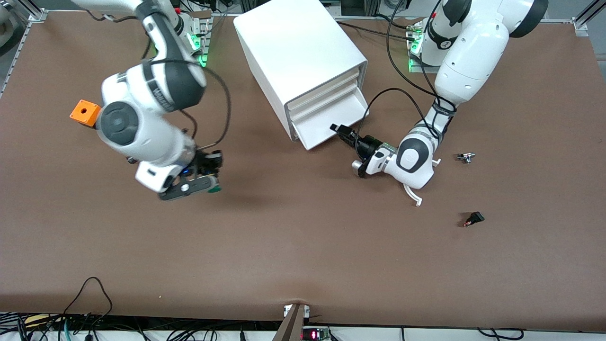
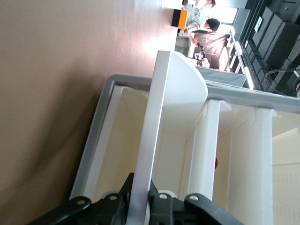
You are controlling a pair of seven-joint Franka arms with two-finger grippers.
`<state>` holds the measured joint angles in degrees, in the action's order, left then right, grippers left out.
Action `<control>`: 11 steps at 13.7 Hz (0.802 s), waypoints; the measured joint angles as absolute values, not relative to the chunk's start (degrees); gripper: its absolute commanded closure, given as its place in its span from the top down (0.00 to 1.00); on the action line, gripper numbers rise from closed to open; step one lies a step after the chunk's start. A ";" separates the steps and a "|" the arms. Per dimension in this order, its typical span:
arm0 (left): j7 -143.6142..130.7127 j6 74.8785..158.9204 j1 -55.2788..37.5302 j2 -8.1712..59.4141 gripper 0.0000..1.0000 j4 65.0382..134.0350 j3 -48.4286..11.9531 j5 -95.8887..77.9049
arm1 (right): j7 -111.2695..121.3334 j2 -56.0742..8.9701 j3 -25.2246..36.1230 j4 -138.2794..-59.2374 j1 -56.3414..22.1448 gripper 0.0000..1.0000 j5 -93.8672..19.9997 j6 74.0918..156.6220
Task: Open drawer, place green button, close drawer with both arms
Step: 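Lift the green button with the right gripper and carry it toward the drawer, then lower the button into the drawer with the right gripper while the left gripper withdraws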
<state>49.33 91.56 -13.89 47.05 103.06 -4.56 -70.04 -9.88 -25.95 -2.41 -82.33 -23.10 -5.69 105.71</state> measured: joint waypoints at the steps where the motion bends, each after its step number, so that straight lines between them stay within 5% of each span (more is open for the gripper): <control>1: 49.02 91.39 -13.86 47.05 0.07 102.51 -3.79 -70.04 | -13.03 -26.02 -2.43 -82.32 -25.07 0.00 -5.69 105.82; 11: 48.71 90.51 -13.84 47.14 0.11 101.90 -0.42 -69.60 | -42.82 -29.73 -2.42 -79.21 -43.19 0.00 -5.64 113.12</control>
